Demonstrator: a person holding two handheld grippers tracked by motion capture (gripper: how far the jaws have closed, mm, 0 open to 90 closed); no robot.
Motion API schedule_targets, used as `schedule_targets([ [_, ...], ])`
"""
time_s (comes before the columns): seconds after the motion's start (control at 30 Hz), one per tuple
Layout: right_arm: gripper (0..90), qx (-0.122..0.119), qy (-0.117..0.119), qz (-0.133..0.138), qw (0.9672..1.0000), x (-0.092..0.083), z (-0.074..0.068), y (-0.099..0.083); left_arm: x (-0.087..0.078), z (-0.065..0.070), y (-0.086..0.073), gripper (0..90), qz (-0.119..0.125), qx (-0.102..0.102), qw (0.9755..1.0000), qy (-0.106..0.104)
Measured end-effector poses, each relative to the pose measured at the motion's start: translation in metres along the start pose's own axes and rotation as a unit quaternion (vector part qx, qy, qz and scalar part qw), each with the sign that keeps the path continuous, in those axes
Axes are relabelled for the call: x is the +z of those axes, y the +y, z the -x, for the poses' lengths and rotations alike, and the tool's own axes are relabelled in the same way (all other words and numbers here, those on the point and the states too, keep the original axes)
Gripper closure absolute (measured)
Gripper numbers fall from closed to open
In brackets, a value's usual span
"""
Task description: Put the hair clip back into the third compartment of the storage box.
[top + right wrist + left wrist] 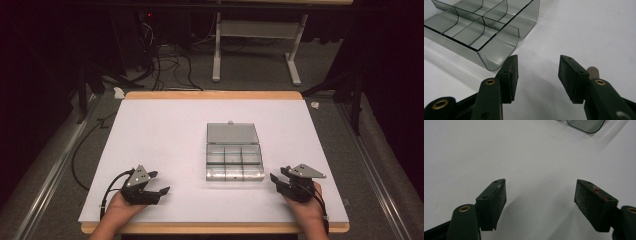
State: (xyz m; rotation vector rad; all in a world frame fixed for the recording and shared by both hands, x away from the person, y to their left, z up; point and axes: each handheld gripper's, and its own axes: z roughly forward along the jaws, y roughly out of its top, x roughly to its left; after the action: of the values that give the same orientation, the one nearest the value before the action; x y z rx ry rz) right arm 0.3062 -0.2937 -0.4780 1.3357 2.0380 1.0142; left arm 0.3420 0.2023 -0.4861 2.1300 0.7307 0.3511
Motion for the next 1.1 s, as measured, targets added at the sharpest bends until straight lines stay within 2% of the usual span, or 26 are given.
schedule_targets([
  [0.2, 49.7, -0.014, -0.002, -0.012, 0.9998, 0.003, -0.003, 0.001, 0.000, 0.000, 0.000, 26.0, 0.001, 0.000, 1.0000, -0.002],
  [0.43, 49.0, -0.003, 0.004, -0.009, 1.0000, 0.001, -0.001, 0.000, 0.001, 0.000, 0.000, 26.0, -0.002, 0.001, 1.0000, 0.000],
  [0.5, 49.1, 0.001, 0.004, -0.005, 1.0000, 0.001, -0.001, 0.000, 0.001, 0.000, 0.000, 26.0, -0.003, 0.001, 1.0000, -0.001],
  [0.53, 48.8, 0.009, 0.006, 0.007, 0.9999, -0.002, 0.001, 0.000, 0.001, 0.000, 0.000, 26.0, -0.004, 0.000, 1.0000, -0.002],
  [0.63, 47.0, 0.006, 0.002, 0.011, 0.9999, -0.005, 0.003, -0.001, 0.002, 0.000, 0.001, 26.0, -0.007, 0.000, 1.0000, -0.003],
  [0.73, 45.4, 0.004, -0.004, 0.000, 1.0000, -0.009, 0.008, -0.003, 0.002, 0.000, 0.001, 26.0, -0.011, 0.002, 0.9999, -0.004],
  [0.93, 45.5, 0.031, -0.018, 0.001, 0.9993, -0.019, 0.025, -0.006, 0.002, 0.000, 0.001, 26.0, -0.009, 0.003, 0.9999, -0.004],
  [1.1, 47.7, 0.038, -0.025, -0.004, 0.9990, -0.023, 0.033, -0.009, 0.002, 0.000, 0.001, 25.9, -0.008, 0.003, 1.0000, -0.004],
])
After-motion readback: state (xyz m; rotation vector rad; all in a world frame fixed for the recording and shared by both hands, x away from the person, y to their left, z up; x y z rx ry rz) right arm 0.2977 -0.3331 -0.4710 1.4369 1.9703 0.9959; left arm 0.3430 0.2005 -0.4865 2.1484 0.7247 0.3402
